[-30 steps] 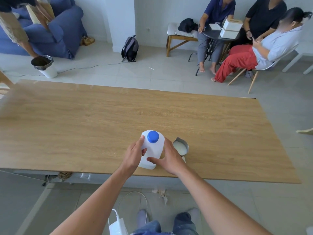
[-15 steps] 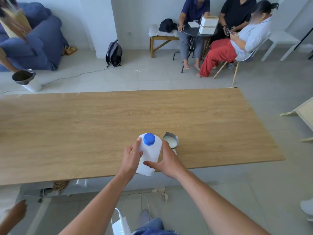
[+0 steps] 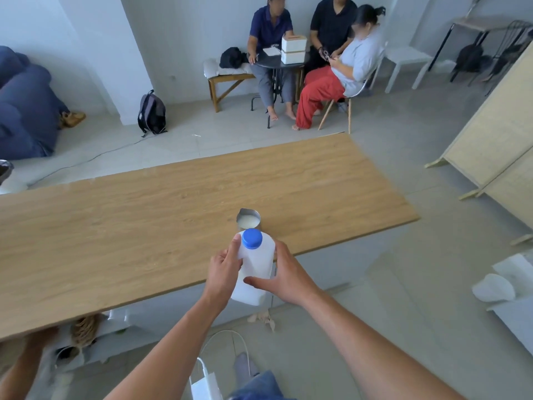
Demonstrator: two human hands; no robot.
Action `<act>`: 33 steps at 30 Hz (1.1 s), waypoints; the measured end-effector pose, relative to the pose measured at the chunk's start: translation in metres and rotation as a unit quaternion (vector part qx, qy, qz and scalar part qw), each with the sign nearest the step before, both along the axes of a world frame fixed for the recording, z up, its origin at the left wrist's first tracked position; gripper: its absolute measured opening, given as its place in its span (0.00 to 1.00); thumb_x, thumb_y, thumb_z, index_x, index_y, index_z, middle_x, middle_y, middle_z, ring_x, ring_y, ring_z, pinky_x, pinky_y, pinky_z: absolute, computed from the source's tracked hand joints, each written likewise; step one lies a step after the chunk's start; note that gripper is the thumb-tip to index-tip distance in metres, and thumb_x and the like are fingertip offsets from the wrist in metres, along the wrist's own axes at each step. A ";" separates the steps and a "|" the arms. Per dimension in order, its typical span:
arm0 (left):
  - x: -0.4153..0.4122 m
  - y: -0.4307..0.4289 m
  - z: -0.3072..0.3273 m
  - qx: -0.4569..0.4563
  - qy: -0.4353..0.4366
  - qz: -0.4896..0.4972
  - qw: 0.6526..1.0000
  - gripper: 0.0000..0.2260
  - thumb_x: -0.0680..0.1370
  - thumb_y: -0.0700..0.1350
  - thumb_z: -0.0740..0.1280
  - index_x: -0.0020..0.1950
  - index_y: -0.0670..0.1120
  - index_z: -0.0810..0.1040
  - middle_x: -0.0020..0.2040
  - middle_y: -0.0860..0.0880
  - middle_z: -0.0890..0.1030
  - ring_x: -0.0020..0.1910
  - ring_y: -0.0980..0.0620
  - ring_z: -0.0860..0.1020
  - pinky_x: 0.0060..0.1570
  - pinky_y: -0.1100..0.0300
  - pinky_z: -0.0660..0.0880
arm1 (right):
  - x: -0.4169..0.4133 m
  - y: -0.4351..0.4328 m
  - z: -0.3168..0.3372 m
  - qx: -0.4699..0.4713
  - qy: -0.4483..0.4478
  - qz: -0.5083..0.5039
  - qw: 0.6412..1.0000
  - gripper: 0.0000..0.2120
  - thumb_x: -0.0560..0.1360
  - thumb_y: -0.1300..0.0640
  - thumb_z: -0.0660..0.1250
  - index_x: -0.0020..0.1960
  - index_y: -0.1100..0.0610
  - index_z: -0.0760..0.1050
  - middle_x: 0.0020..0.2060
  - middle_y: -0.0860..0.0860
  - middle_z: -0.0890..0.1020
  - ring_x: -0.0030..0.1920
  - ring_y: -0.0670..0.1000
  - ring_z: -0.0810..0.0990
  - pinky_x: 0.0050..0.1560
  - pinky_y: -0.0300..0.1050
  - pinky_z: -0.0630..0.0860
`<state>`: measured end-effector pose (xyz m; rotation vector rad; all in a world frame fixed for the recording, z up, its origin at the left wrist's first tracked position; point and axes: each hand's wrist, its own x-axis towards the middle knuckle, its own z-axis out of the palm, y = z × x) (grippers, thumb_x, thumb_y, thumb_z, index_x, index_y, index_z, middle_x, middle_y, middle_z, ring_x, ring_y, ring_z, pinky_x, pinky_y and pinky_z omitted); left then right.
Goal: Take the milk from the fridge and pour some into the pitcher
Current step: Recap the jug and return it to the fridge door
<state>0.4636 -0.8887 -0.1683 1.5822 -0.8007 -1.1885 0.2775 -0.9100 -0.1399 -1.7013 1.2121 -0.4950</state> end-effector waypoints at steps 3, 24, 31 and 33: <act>-0.026 0.016 0.006 -0.001 0.002 -0.021 1.000 0.31 0.87 0.63 0.66 0.37 0.41 0.61 0.40 0.39 0.57 0.41 0.42 0.60 0.36 0.70 0.71 | -0.024 0.024 -0.004 0.002 0.000 -0.040 0.999 0.36 0.73 0.49 0.85 0.65 0.31 0.63 0.66 0.34 0.75 0.62 0.28 0.74 0.54 0.24 0.70; -0.238 0.027 0.016 0.042 0.011 -0.301 0.953 0.28 0.76 0.74 0.66 0.46 0.48 0.76 0.39 0.45 0.67 0.38 0.47 0.69 0.45 0.52 0.68 | -0.220 0.134 -0.021 0.008 -0.016 -0.335 0.942 0.50 0.66 0.34 0.85 0.80 0.41 0.63 0.73 0.35 0.73 0.72 0.39 0.75 0.69 0.45 0.77; -0.321 0.014 0.014 0.057 0.003 -0.411 0.910 0.35 0.78 0.71 0.67 0.47 0.35 0.79 0.40 0.44 0.75 0.40 0.46 0.77 0.48 0.50 0.74 | -0.277 0.163 -0.020 0.016 -0.028 -0.454 0.890 0.49 0.67 0.37 0.86 0.79 0.41 0.63 0.72 0.33 0.74 0.69 0.32 0.73 0.61 0.34 0.73; -0.344 0.013 0.017 0.061 -0.004 -0.449 0.891 0.32 0.78 0.70 0.67 0.45 0.38 0.80 0.40 0.45 0.75 0.41 0.46 0.77 0.48 0.50 0.74 | -0.291 0.174 -0.020 0.016 -0.029 -0.489 0.872 0.50 0.67 0.36 0.86 0.80 0.41 0.63 0.72 0.33 0.74 0.70 0.32 0.72 0.61 0.34 0.73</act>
